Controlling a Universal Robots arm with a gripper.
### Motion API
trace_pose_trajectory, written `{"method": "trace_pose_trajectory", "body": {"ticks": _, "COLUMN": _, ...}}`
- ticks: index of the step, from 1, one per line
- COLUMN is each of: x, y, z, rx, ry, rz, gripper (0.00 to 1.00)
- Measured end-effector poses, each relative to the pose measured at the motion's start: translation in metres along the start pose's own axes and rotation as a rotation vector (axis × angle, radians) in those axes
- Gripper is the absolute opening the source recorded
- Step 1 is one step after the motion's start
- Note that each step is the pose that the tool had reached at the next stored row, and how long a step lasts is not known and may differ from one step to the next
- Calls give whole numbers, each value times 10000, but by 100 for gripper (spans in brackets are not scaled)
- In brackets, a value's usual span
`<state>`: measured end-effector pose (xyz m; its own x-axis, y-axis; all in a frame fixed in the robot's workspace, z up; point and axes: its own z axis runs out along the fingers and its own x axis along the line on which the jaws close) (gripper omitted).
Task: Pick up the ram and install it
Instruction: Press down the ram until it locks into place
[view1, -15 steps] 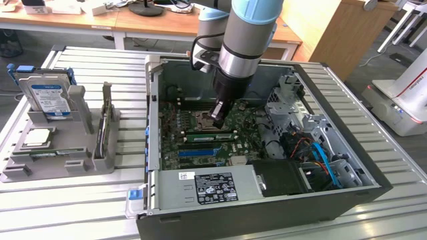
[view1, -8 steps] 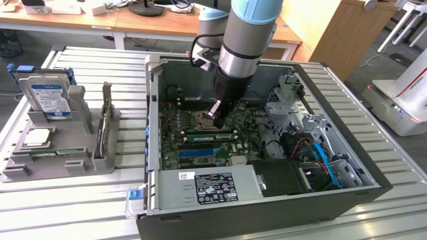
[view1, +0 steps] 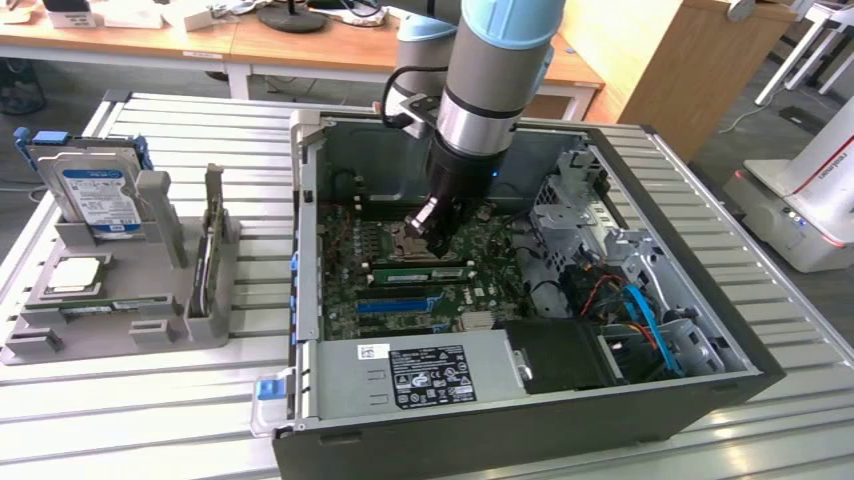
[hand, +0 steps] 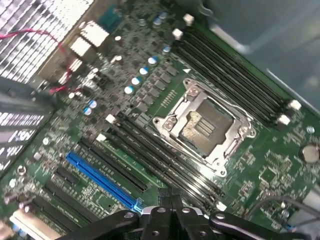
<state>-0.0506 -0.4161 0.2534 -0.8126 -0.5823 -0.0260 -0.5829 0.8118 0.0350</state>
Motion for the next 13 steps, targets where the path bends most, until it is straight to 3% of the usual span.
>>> {"method": "trace_pose_trajectory", "body": {"ticks": 13, "x": 0, "y": 0, "z": 1, "rx": 60, "ry": -81, "rz": 2313, "gripper": 11}}
